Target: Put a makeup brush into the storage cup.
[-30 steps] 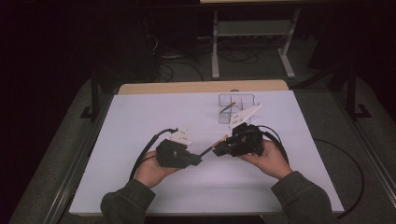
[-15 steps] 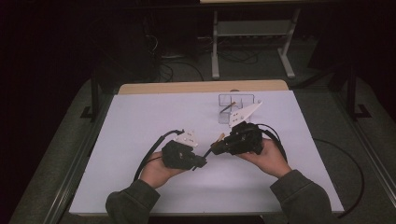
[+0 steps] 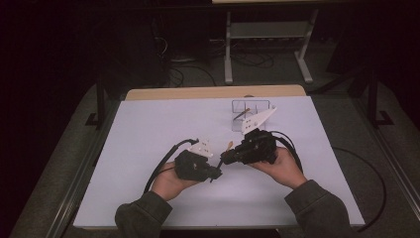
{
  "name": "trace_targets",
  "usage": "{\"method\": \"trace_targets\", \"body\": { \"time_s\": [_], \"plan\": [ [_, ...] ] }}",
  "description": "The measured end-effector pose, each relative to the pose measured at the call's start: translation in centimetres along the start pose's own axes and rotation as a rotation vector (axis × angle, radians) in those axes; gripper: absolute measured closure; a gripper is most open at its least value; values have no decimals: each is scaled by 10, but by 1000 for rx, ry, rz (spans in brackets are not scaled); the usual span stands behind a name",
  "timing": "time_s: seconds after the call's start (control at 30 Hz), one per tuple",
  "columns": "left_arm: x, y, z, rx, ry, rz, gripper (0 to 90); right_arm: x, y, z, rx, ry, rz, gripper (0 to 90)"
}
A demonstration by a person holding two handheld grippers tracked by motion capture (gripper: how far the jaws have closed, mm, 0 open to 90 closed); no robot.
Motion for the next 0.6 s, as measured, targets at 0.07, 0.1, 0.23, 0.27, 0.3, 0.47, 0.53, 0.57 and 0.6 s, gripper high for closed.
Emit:
{"method": "trace_targets", "body": {
  "time_s": [0.07, 0.1, 0.23, 0.27, 0.3, 0.47, 0.53, 0.57, 0.6],
  "plan": [
    [0, 0, -1, -3, -1, -2, 840, 0, 1, -1, 1, -11, -3, 818],
    [0, 1, -1, -4, 0, -4, 840, 1, 1, 0, 3, -7, -6, 820],
    [1, 2, -2, -11, -1, -7, 840, 3, 2, 1, 12, -10, -12, 823],
    [0, 2, -2, -12, -1, -7, 839, 3, 3, 1, 9, -14, -12, 825],
    [0, 2, -2, -13, 0, -7, 839, 3, 3, 2, 11, -8, -11, 827],
    [0, 3, -1, -14, 2, -10, 834, 3, 4, 1, 15, -9, -6, 831],
    [-1, 3, -2, -21, 3, -12, 827, 4, 4, 2, 17, -9, 1, 832],
    [-1, 3, -2, -21, 3, -14, 810, 4, 4, 2, 17, -9, 12, 831],
    [-2, 3, -2, -20, 3, -17, 793, 4, 4, 1, 14, -22, 22, 832]
  ]
}}
Point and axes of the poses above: each handheld gripper's, and its own axes: y roughly forward along the jaws, x roughly out of its top, z roughly to its left, the point moved 5 cm from there along y, roughly forward along the jaws, and after that the axes turned 12 degrees about -y, right-handed, at the moved point
